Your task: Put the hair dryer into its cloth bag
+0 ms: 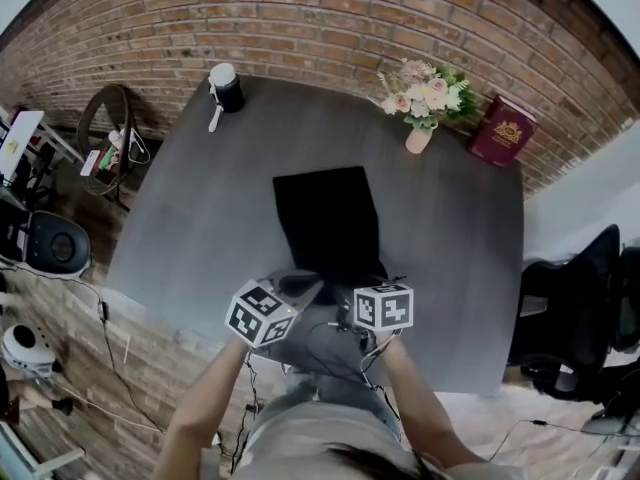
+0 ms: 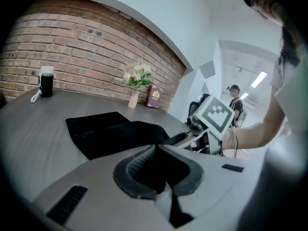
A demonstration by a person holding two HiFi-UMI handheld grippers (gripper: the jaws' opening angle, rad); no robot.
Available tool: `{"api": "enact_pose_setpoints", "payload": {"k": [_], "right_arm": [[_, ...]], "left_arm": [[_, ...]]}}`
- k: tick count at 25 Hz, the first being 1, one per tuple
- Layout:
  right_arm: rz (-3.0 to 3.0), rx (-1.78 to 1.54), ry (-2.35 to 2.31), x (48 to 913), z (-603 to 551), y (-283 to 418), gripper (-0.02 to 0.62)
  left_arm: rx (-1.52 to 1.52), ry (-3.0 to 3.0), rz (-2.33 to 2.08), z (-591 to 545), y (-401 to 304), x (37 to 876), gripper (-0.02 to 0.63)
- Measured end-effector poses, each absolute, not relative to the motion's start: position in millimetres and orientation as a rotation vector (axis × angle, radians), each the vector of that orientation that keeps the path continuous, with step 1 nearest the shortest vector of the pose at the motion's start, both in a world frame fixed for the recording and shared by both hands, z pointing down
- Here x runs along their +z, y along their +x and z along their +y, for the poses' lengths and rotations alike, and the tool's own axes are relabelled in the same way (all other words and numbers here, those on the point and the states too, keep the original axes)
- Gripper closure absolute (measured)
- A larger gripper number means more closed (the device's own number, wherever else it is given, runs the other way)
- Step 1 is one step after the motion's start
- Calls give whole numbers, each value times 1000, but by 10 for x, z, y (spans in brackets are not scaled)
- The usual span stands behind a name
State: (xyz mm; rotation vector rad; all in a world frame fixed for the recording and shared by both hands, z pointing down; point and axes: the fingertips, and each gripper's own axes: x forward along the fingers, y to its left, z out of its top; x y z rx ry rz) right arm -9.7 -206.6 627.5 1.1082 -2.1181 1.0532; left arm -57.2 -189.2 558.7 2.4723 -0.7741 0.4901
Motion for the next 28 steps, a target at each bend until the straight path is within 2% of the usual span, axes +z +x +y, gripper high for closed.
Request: {"api": "enact_pose_setpoints", "payload": {"k": [9, 16, 21, 28], "right_arm": [[-2035, 1066, 1035, 6454, -1576, 76, 286], [-2017, 925, 997, 6590, -1653, -71, 350], [-1983, 841, 931, 6649, -1658, -122, 369], [-2118, 977, 978, 6548, -1676, -132, 409]], "left_arm": [[484, 2464, -813, -1866, -619, 5639, 588], [480, 2454, -815, -1855, -591, 5662, 588], [477, 2457, -814, -1869, -594, 5643, 588], [481, 2460, -794, -1837, -559, 5624, 588]]}}
